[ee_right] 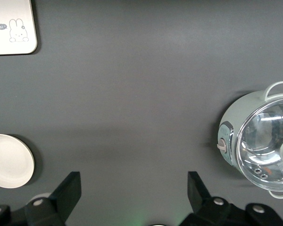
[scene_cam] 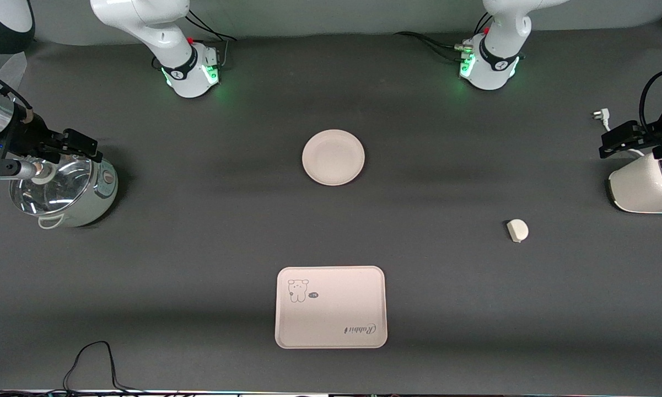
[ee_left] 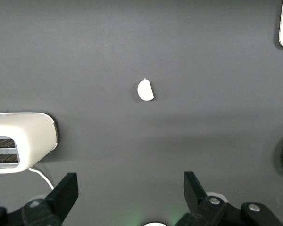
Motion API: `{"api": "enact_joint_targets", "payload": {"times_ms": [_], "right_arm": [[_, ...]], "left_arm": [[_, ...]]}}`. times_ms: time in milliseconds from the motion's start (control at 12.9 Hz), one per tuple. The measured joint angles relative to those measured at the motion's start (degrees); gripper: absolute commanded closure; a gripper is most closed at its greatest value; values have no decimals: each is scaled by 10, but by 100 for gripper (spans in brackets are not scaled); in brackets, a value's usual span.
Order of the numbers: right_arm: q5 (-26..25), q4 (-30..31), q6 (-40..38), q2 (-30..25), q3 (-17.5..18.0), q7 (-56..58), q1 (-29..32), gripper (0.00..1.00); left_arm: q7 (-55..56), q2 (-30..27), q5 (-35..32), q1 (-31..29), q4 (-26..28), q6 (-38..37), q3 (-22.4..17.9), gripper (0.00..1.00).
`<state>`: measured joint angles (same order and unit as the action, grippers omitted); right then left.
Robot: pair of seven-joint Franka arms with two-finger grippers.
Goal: Place bun in plate and plate on tray
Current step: 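Reach the left gripper down toward the white bun, then grasp the bun with the left gripper while the right gripper moves aside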
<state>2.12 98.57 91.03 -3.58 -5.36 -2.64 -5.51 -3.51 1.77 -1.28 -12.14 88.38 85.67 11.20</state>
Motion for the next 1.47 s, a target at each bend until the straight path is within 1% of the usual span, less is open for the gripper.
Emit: {"api": "enact_joint_targets", "payload": {"times_ms": [232,387,541,773,928,1238,1470], "right_arm": [[0,0,0,-4,-1,0,0,0],[0,1,0,-4,-1,0,0,0],[0,3,0,-5,-1,0,0,0],[0,6,1,-3,-1,0,0,0],[0,8,3,3,0,0,0,0],[9,11,7,32,4,0,0,0],[13,11,5,62,5,0,-1,0]], "left_arm": [[0,2,0,0,2,3,1,0],[0,15,0,0,17,37,0,0],[0,40,0,0,74,129,0,0],[2,82,0,-6,200,304,-5,0],[12,113,0,-9,263,405,-7,0],[36,185,0,-8,312,533,-4,0],[43,211,-1,-9,363,636,-5,0]]}}
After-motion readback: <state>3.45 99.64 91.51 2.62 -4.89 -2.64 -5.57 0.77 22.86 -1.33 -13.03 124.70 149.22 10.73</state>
